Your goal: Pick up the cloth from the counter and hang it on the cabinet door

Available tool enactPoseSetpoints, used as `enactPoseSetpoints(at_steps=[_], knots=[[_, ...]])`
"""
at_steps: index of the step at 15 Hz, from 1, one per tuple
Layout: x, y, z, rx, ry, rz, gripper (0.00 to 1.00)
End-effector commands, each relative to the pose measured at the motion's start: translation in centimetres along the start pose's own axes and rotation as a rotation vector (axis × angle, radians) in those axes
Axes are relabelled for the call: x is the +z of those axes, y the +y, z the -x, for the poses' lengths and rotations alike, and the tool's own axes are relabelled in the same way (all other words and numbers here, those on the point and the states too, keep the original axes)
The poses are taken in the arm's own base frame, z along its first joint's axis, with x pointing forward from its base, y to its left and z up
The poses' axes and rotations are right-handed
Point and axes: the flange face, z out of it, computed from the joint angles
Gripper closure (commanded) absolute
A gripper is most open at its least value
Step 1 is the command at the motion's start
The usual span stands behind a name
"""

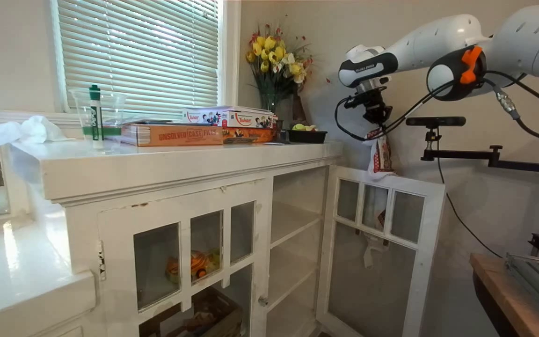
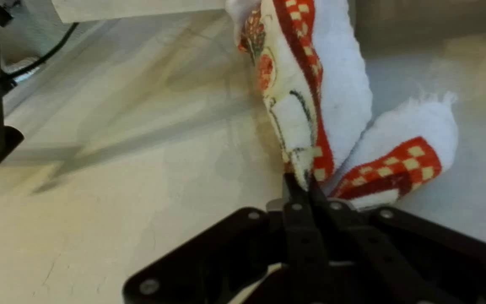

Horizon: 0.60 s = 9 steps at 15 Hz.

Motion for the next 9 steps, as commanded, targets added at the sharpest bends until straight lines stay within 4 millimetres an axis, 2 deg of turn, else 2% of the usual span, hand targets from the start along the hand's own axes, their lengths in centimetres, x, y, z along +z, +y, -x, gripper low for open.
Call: enactPoseSetpoints(at_steps=[1, 5, 7, 9], knots=[[-6.1, 0.6, -1.1, -0.035, 0.076, -0.118, 0.99], [-12.8, 2.0, -1.1, -0.096, 0.117, -0.225, 0.99], [-15.0, 2.6, -0.1, -0.149, 0.084, -0.247, 0.99], [-16.4, 2.9, 1.0, -0.17, 0.067, -0.251, 0.99]])
